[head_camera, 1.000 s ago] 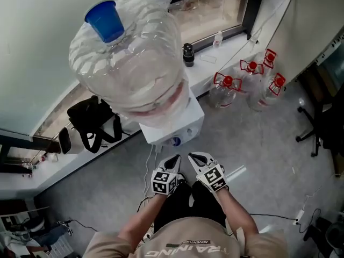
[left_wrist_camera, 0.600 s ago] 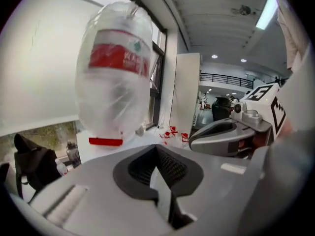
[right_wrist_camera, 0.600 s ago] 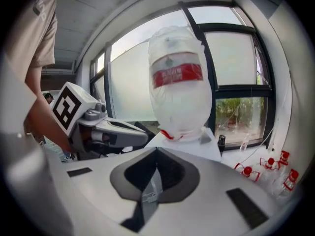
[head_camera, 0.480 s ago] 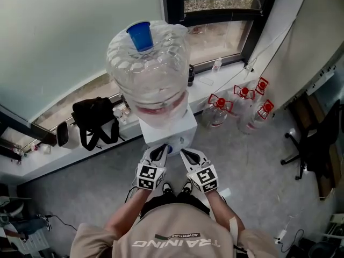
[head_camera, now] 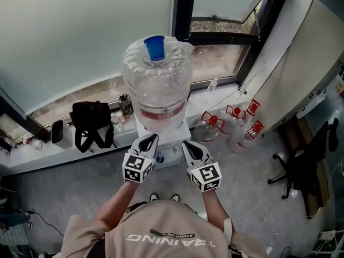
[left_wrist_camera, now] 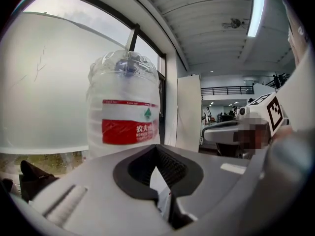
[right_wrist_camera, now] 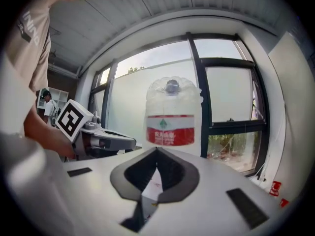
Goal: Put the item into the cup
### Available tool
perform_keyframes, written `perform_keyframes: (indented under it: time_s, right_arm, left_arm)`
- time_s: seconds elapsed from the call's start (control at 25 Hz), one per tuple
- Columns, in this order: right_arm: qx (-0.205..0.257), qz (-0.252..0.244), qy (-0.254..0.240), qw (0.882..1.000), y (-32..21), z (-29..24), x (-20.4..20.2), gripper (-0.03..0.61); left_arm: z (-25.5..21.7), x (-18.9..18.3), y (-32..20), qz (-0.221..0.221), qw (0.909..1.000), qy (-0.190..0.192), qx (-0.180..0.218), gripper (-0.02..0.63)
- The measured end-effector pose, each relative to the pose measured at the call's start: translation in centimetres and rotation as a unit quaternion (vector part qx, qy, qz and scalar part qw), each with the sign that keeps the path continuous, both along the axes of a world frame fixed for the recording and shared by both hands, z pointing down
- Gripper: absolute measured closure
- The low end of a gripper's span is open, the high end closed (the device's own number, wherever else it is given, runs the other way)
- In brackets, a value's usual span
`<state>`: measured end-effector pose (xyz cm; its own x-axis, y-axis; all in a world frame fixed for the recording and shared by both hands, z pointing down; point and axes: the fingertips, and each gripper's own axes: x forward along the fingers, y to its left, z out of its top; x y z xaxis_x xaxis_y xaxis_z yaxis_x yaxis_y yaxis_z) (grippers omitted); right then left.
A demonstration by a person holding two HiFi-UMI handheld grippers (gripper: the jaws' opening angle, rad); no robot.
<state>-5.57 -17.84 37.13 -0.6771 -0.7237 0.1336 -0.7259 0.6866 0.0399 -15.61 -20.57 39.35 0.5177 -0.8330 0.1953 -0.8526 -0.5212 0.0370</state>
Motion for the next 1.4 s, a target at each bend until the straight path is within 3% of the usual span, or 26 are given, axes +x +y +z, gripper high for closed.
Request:
perform_keyframes:
  time_s: [0.16, 0.52, 0.8, 1.4]
  right_arm:
    - [0.028, 0.003, 0.004, 1.0, -1.0, -2.6, 0.1, 0.568]
    - [0.041, 0.008, 0.002, 0.999, -0.9, -4.0, 0.0, 0.568]
    - [0.045, 0.018, 0.001, 0.999, -0.7, -4.5, 0.3, 0.568]
    - [0.043, 0.007, 0.011, 0.999, -0.3, -4.2, 0.1, 0.568]
  left_arm:
    - [-2.1, -0.4, -0.9, -0.004, 0.9997, 0.01, 0.023, 0.606]
    - [-5.5, -0.8, -0.5, -0.002, 0.9972, -0.02, 0.072, 0.606]
    - [-5.3, 0.0, -0.1, 0.015, 0.9973, -0.024, 0.067, 0.606]
    - [-3.9, -0.7, 0.7, 0.005, 0.9989, -0.017, 0.044, 0.606]
